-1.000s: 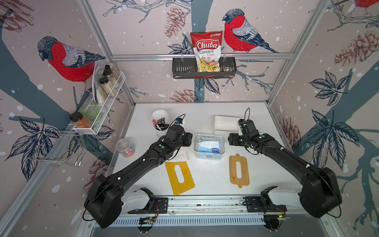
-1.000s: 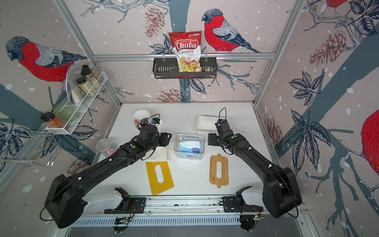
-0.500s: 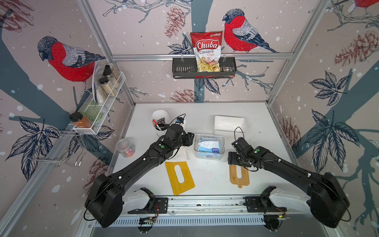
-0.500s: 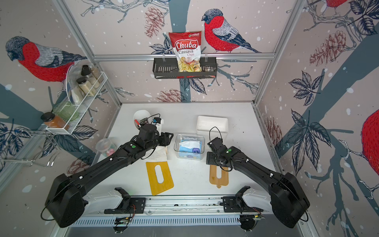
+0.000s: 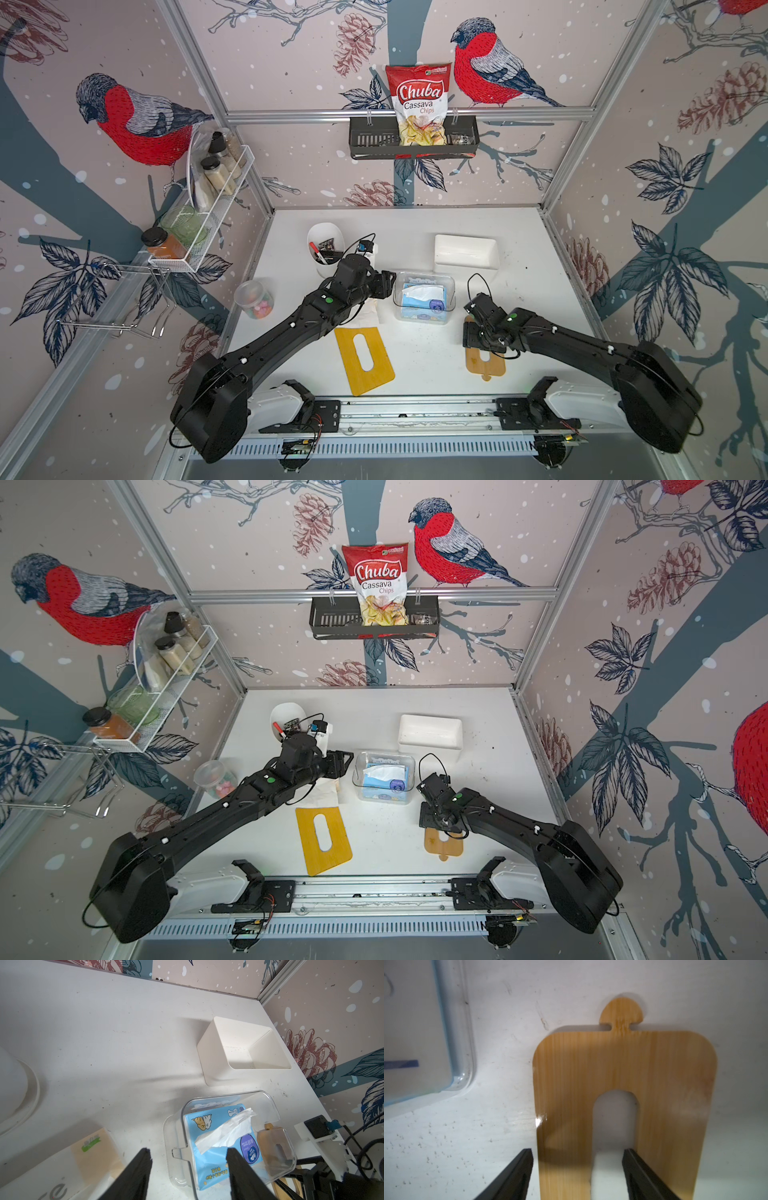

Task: Put the tissue paper into the tissue box
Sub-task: Pick up the box lid from the center of the board.

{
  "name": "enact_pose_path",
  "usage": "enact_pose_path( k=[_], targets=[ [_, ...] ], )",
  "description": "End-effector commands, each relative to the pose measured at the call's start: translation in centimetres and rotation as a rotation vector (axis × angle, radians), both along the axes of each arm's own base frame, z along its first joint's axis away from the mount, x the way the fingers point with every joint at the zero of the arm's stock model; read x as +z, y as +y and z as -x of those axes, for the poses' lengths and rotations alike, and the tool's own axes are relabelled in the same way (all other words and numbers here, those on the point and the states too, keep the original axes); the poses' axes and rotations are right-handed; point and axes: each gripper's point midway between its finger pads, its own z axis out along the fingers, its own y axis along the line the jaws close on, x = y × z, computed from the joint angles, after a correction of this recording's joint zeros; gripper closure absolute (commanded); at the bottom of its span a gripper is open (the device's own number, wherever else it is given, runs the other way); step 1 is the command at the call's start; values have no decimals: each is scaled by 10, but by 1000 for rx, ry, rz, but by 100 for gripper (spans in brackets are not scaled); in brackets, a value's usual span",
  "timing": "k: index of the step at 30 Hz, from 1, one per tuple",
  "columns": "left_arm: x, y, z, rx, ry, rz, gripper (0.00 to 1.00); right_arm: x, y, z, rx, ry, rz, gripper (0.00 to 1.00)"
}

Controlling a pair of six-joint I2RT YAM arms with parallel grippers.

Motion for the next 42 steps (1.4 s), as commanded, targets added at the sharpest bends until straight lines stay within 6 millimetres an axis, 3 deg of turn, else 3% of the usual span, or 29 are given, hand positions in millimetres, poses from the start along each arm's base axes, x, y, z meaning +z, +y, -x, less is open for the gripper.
enact_pose_path(
  k=[1,8,13,20,26,33,36,42],
  targets=[
    [9,-4,-3,-7,-25,39,38,-4,-2,-2,-12,-13,49,27],
    [10,-5,-2,-10,-27,46,37,-16,-8,5,7,0,162,32],
    [9,-5,-2,-14,-26,45,36,-23,-5,6,20,10,163,48],
    [13,-7,-1,-23,-28,58,34,-8,-17,-9,-31,-48,152,61],
    [24,-13,1,-63,-17,137,24,38,-21,-34,-86,-190,53,67],
    [56,-22,4,-156,-13,223,20,133,-15,-70,-37,-474,-1,73],
    [71,-28,4,-203,-3,238,20,172,0,-82,48,-575,-37,75],
    [102,-53,8,-353,37,307,21,228,63,-84,334,-739,-194,76]
  ],
)
